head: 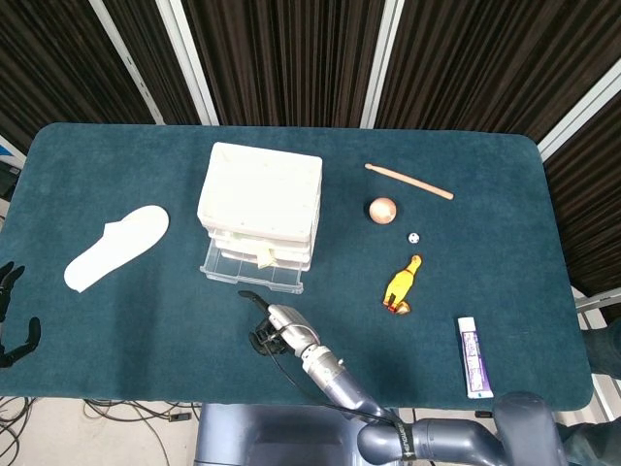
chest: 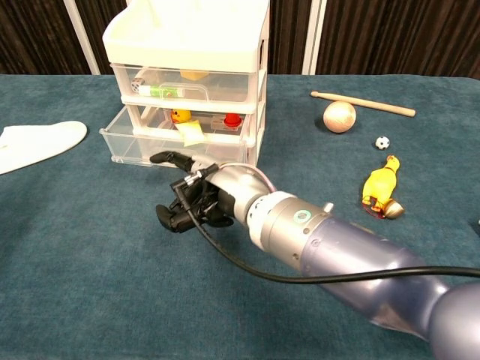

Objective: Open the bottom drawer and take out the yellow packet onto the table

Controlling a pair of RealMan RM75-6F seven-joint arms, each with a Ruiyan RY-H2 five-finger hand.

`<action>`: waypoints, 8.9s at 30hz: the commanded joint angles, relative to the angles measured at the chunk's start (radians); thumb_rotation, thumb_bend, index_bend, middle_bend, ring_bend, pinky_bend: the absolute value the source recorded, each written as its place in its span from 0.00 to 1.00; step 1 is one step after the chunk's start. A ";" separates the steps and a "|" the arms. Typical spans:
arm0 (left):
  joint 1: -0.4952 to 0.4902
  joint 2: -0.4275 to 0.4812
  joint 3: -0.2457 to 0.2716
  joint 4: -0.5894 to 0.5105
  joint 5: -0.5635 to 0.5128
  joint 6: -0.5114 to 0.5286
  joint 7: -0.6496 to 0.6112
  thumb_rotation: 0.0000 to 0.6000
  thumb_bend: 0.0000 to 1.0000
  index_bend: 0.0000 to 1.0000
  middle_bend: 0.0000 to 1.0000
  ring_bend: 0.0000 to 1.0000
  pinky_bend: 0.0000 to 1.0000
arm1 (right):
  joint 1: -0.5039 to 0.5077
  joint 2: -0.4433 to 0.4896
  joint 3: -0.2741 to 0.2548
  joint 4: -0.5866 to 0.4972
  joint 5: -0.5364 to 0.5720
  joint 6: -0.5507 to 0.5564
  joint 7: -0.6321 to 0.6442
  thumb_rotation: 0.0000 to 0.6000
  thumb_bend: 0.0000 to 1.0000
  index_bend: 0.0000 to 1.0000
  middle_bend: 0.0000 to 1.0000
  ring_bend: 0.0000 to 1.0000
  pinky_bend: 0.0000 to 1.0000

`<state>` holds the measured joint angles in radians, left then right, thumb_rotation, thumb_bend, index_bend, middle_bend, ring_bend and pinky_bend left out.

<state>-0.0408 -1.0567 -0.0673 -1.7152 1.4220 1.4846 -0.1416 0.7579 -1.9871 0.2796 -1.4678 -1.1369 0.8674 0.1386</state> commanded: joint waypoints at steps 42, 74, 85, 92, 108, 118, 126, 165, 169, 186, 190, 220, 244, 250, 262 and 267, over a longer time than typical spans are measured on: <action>-0.001 0.008 0.001 -0.011 -0.008 -0.013 -0.020 1.00 0.51 0.03 0.00 0.00 0.00 | 0.171 0.062 0.102 -0.216 0.492 0.250 -0.777 1.00 0.56 0.13 1.00 1.00 1.00; -0.001 0.008 0.000 -0.010 -0.009 -0.012 -0.021 1.00 0.51 0.03 0.00 0.00 0.00 | 0.192 0.114 0.046 -0.284 0.521 0.253 -0.766 1.00 0.56 0.19 1.00 1.00 1.00; -0.001 0.007 -0.001 -0.010 -0.010 -0.011 -0.018 1.00 0.51 0.03 0.00 0.00 0.00 | 0.184 0.151 0.011 -0.336 0.516 0.251 -0.763 1.00 0.56 0.19 1.00 1.00 1.00; 0.000 0.007 0.000 -0.009 -0.008 -0.010 -0.017 1.00 0.51 0.03 0.00 0.00 0.00 | 0.181 0.153 0.008 -0.348 0.499 0.263 -0.747 1.00 0.56 0.18 1.00 1.00 1.00; -0.001 0.006 0.000 -0.009 -0.008 -0.011 -0.016 1.00 0.51 0.03 0.00 0.00 0.00 | 0.142 0.209 0.030 -0.418 0.389 0.238 -0.613 1.00 0.50 0.12 1.00 1.00 1.00; -0.002 0.008 0.001 -0.010 -0.010 -0.015 -0.017 1.00 0.51 0.03 0.00 0.00 0.00 | 0.252 0.322 0.089 -0.347 0.317 0.172 -0.758 1.00 0.32 0.14 1.00 1.00 1.00; -0.003 0.010 0.000 -0.015 -0.015 -0.020 -0.016 1.00 0.51 0.03 0.00 0.00 0.00 | 0.339 0.396 0.034 -0.229 0.142 0.056 -0.829 1.00 0.31 0.21 1.00 1.00 1.00; -0.011 0.013 -0.007 -0.027 -0.054 -0.049 -0.001 1.00 0.51 0.03 0.00 0.00 0.00 | 0.535 0.308 -0.111 0.228 -0.244 -0.116 -0.948 1.00 0.13 0.22 1.00 1.00 1.00; -0.011 0.014 -0.007 -0.028 -0.054 -0.049 -0.002 1.00 0.51 0.03 0.00 0.00 0.00 | 0.541 0.308 -0.115 0.225 -0.239 -0.120 -0.997 1.00 0.10 0.22 1.00 1.00 1.00; -0.010 0.014 -0.008 -0.030 -0.055 -0.047 -0.002 1.00 0.51 0.03 0.00 0.00 0.00 | 0.578 0.295 -0.137 0.260 -0.244 -0.181 -1.040 1.00 0.11 0.26 1.00 1.00 1.00; -0.010 0.013 -0.009 -0.029 -0.056 -0.046 -0.001 1.00 0.51 0.03 0.00 0.00 0.00 | 0.583 0.288 -0.135 0.269 -0.234 -0.198 -1.025 1.00 0.12 0.26 1.00 1.00 1.00; -0.010 0.015 -0.011 -0.032 -0.061 -0.049 -0.005 1.00 0.51 0.03 0.00 0.00 0.00 | 0.623 0.248 -0.139 0.337 -0.198 -0.262 -1.007 1.00 0.30 0.42 1.00 1.00 1.00; -0.010 0.022 -0.009 -0.042 -0.064 -0.057 -0.014 1.00 0.51 0.03 0.00 0.00 0.00 | 0.636 0.243 -0.142 0.322 -0.144 -0.273 -1.000 1.00 0.32 0.53 1.00 1.00 1.00; -0.011 0.026 -0.008 -0.045 -0.065 -0.063 -0.022 1.00 0.51 0.03 0.00 0.00 0.00 | 0.642 0.243 -0.149 0.322 -0.127 -0.284 -1.012 1.00 0.32 0.58 1.00 1.00 1.00; -0.012 0.029 -0.008 -0.048 -0.066 -0.066 -0.029 1.00 0.51 0.03 0.00 0.00 0.00 | 0.638 0.248 -0.142 0.296 -0.126 -0.242 -0.997 1.00 0.32 0.62 1.00 1.00 1.00; -0.012 0.029 -0.009 -0.048 -0.066 -0.066 -0.030 1.00 0.51 0.03 0.00 0.00 0.00 | 0.634 0.267 -0.127 0.267 -0.128 -0.216 -0.984 1.00 0.32 0.62 1.00 1.00 1.00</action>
<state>-0.0525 -1.0276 -0.0759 -1.7630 1.3557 1.4189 -0.1720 1.3929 -1.7260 0.1487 -1.1931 -1.2638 0.6459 -0.8482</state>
